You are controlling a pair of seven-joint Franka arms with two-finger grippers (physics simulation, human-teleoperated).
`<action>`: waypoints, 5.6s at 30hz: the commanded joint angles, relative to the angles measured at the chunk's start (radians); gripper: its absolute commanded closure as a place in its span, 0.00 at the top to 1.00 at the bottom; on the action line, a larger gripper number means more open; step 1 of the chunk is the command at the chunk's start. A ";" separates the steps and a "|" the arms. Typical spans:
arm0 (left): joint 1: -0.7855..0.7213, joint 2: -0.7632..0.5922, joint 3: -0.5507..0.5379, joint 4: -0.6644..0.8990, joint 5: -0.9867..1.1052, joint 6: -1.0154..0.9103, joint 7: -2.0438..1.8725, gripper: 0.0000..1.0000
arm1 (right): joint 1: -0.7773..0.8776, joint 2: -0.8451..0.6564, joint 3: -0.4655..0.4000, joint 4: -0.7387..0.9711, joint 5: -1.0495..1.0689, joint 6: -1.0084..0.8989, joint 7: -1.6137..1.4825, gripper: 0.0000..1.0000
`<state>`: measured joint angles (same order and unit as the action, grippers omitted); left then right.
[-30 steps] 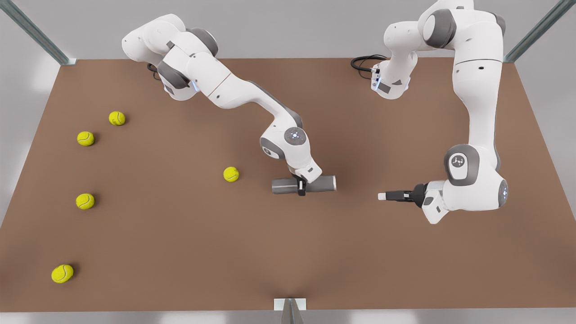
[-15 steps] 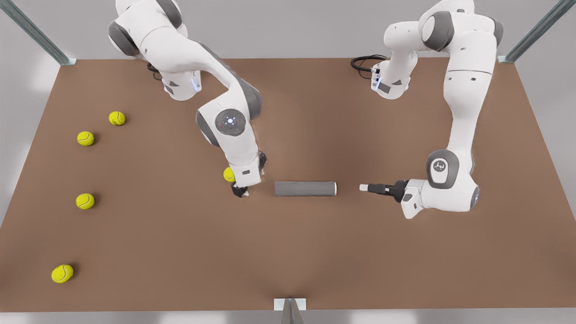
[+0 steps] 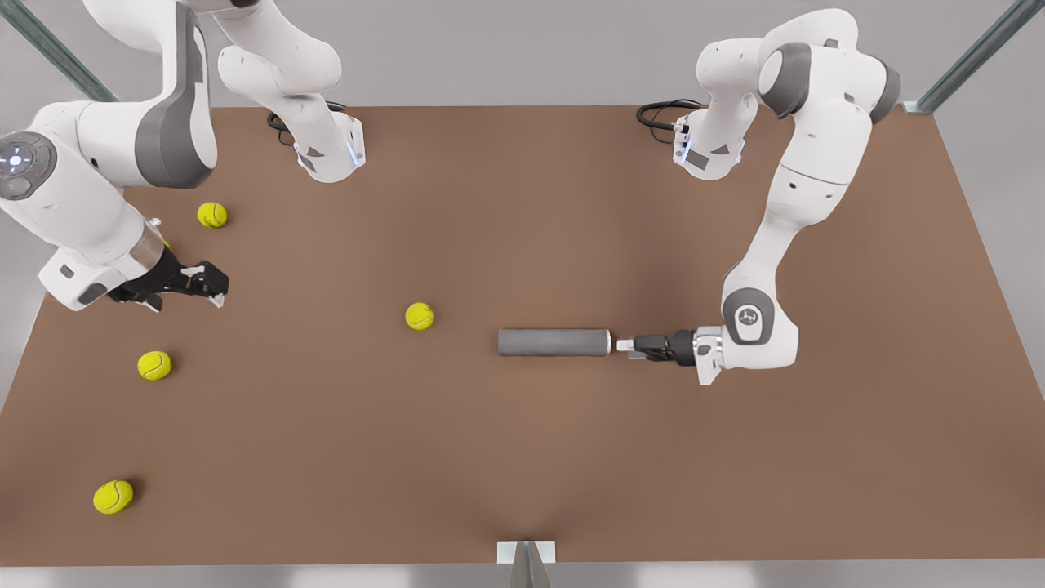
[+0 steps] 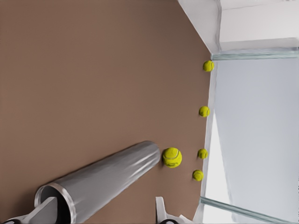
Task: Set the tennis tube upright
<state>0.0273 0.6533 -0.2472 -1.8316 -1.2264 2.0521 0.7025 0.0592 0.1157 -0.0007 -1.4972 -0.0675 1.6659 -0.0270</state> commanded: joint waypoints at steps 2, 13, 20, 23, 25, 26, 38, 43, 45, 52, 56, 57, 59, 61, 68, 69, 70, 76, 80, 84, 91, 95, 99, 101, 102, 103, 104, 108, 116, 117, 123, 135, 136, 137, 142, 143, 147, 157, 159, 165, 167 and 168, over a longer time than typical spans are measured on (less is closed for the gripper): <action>0.000 0.000 0.000 -0.005 -0.041 0.000 0.000 0.99 | -0.002 0.004 0.008 -0.003 -0.002 -0.003 0.033 1.00; -0.001 0.042 -0.001 -0.038 -0.068 0.020 0.072 0.99 | 0.025 0.027 0.090 -0.005 -0.043 0.005 0.219 1.00; 0.006 0.032 -0.023 -0.075 -0.104 0.020 0.072 0.99 | 0.011 0.039 0.088 -0.003 -0.038 0.008 0.216 1.00; 0.003 0.035 -0.023 -0.083 -0.104 0.020 0.072 0.99 | 0.021 0.044 0.088 -0.003 -0.037 0.009 0.216 1.00; -0.003 0.040 -0.023 -0.081 -0.125 0.022 0.072 0.99 | 0.021 0.052 0.088 -0.003 -0.037 0.018 0.216 1.00; -0.006 0.042 -0.024 -0.081 -0.128 0.023 0.072 0.99 | 0.019 0.052 0.088 -0.003 -0.037 0.022 0.216 1.00; -0.035 0.075 -0.047 -0.067 -0.252 0.037 0.130 0.99 | 0.011 0.067 0.088 -0.005 -0.029 0.037 0.216 1.00; -0.053 0.075 -0.047 -0.063 -0.272 0.065 0.132 0.88 | 0.011 0.067 0.088 -0.005 -0.029 0.037 0.216 1.00; -0.050 0.075 -0.047 -0.063 -0.272 0.063 0.138 0.59 | 0.011 0.067 0.088 -0.005 -0.029 0.037 0.216 1.00; -0.041 0.068 -0.049 -0.057 -0.275 0.059 0.137 0.45 | 0.011 0.067 0.088 -0.005 -0.029 0.037 0.205 1.00; -0.041 0.063 -0.049 -0.055 -0.292 0.052 0.137 0.40 | 0.008 0.067 0.088 -0.005 -0.029 0.035 0.205 1.00; -0.040 0.062 -0.052 -0.055 -0.295 0.052 0.135 0.40 | 0.007 0.068 0.088 -0.005 -0.028 0.037 0.205 1.00; -0.024 0.060 -0.061 -0.055 -0.295 0.051 0.134 0.40 | 0.004 0.068 0.088 -0.005 -0.026 0.037 0.206 1.00; -0.001 0.058 -0.087 -0.055 -0.295 0.052 0.132 0.39 | -0.001 0.070 0.088 -0.005 -0.026 0.037 0.205 1.00; 0.006 0.058 -0.109 -0.052 -0.312 0.062 0.135 0.37 | 0.004 0.071 0.088 -0.006 -0.022 0.023 0.216 1.00; 0.006 0.060 -0.109 -0.052 -0.314 0.063 0.135 0.30 | 0.002 0.070 0.088 -0.006 -0.022 0.023 0.216 1.00; 0.006 0.058 -0.109 -0.052 -0.314 0.063 0.135 0.21 | 0.004 0.071 0.088 -0.006 -0.022 0.025 0.216 1.00; 0.013 0.048 -0.107 -0.055 -0.312 0.066 0.132 0.21 | 0.001 0.073 0.088 -0.008 -0.022 0.026 0.211 1.00; 0.011 0.046 -0.113 -0.057 -0.315 0.094 0.120 0.21 | -0.001 0.076 0.088 -0.008 -0.022 0.026 0.206 1.00; 0.010 0.046 -0.115 -0.057 -0.335 0.108 0.109 0.21 | -0.001 0.078 0.088 -0.008 -0.022 0.028 0.206 1.00; 0.051 -0.009 -0.118 -0.058 -0.324 0.054 -0.024 0.21 | -0.006 0.073 0.088 -0.008 -0.022 0.018 0.203 1.00; 0.057 -0.027 -0.118 -0.029 -0.274 0.026 -0.136 0.21 | -0.006 0.073 0.088 -0.008 -0.022 0.017 0.205 1.00; 0.065 -0.041 -0.116 0.002 -0.196 0.023 -0.236 0.21 | -0.006 0.073 0.088 -0.008 -0.022 0.017 0.205 1.00; 0.066 -0.047 -0.118 0.018 -0.142 0.025 -0.296 0.21 | -0.006 0.073 0.088 -0.008 -0.022 0.017 0.205 1.00; 0.065 -0.061 -0.118 0.020 -0.127 0.025 -0.314 0.21 | -0.006 0.073 0.088 -0.008 -0.022 0.017 0.203 1.00; 0.065 -0.066 -0.116 0.020 -0.120 0.026 -0.333 0.21 | -0.007 0.071 0.088 -0.008 -0.022 0.017 0.203 1.00; 0.065 -0.077 -0.116 0.020 -0.110 0.026 -0.351 0.21 | -0.007 0.073 0.088 -0.008 -0.022 0.017 0.203 1.00; 0.065 -0.121 -0.115 0.034 0.002 0.026 -0.480 0.21 | -0.007 0.071 0.088 -0.012 -0.022 0.017 0.203 1.00; 0.068 -0.189 -0.112 0.051 0.183 0.028 -0.647 0.21 | -0.007 0.071 0.088 -0.015 -0.022 0.017 0.203 1.00; 0.068 -0.193 -0.109 0.052 0.186 0.028 -0.653 0.21 | -0.006 0.071 0.088 -0.015 -0.022 0.017 0.203 1.00; 0.083 -0.231 -0.107 0.057 0.317 0.026 -0.716 0.21 | -0.006 0.073 0.088 -0.015 -0.022 0.018 0.203 1.00; 0.111 -0.307 -0.107 0.058 0.581 0.025 -0.838 0.21 | -0.007 0.078 0.088 -0.015 -0.022 0.022 0.202 1.00; 0.111 -0.322 -0.106 0.057 0.585 0.023 -0.839 0.21 | -0.007 0.076 0.088 -0.015 -0.022 0.022 0.202 1.00; 0.112 -0.327 -0.106 0.057 0.607 0.019 -0.848 0.21 | -0.007 0.076 0.088 -0.015 -0.022 0.022 0.202 1.00; 0.118 -0.370 -0.107 0.057 0.751 0.019 -0.923 0.21 | -0.007 0.075 0.088 -0.015 -0.022 0.018 0.202 1.00; 0.118 -0.371 -0.107 0.057 0.771 0.017 -0.928 0.21 | -0.006 0.075 0.088 -0.015 -0.022 0.018 0.202 1.00; 0.118 -0.393 -0.107 0.057 0.883 0.017 -0.976 0.21 | -0.006 0.075 0.088 -0.015 -0.022 0.018 0.202 1.00; 0.117 -0.405 -0.109 0.058 1.157 -0.023 -1.009 0.21 | -0.007 0.076 0.088 -0.025 -0.022 0.026 0.202 1.00; 0.115 -0.403 -0.109 0.063 1.200 -0.038 -1.012 0.21 | -0.006 0.076 0.088 -0.025 -0.022 0.029 0.202 1.00; 0.106 -0.394 -0.112 0.072 1.325 -0.067 -1.042 0.21 | -0.006 0.078 0.088 -0.025 -0.022 0.032 0.203 1.00; 0.106 -0.386 -0.112 0.072 1.325 -0.066 -1.042 0.21 | -0.006 0.078 0.088 -0.025 -0.022 0.032 0.203 1.00; 0.106 -0.380 -0.112 0.072 1.325 -0.064 -1.042 0.21 | -0.004 0.078 0.088 -0.025 -0.022 0.032 0.203 1.00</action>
<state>0.1326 0.2811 -0.3589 -1.7583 0.0861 1.9892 -0.3394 0.0541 0.1925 0.0874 -1.5217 -0.0890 1.6969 0.1764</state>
